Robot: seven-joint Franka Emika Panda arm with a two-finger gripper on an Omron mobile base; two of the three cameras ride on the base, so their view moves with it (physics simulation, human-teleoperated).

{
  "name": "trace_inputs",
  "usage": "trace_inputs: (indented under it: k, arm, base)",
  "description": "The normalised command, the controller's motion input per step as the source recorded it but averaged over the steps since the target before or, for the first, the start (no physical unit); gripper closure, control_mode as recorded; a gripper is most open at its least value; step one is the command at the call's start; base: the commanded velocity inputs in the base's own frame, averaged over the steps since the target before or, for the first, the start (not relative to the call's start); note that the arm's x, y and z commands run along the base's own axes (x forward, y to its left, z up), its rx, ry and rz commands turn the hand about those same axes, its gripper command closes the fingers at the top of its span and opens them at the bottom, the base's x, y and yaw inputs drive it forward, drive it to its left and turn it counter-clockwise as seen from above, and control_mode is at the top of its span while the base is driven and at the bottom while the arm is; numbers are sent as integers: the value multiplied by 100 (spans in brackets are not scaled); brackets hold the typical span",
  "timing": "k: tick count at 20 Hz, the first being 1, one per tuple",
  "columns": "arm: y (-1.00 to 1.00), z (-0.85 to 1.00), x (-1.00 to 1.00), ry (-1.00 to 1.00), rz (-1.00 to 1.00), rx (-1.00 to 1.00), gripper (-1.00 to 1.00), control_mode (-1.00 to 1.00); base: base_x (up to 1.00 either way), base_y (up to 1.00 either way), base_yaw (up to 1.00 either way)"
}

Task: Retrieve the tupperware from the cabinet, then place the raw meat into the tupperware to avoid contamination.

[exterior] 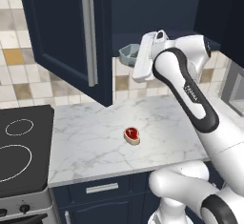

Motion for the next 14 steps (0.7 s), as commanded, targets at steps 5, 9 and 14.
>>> trace_inputs:
  k: [5,9,14]
  arm:
    - [-8,-1,-48,9,0,0,100,-100]
    - [-14,-1,-52,12,0,-1,100,-100]
    - [-17,-6,-51,13,0,-2,100,-100]
  base:
    - [0,0,0]
    - [0,0,0]
    - [0,0,0]
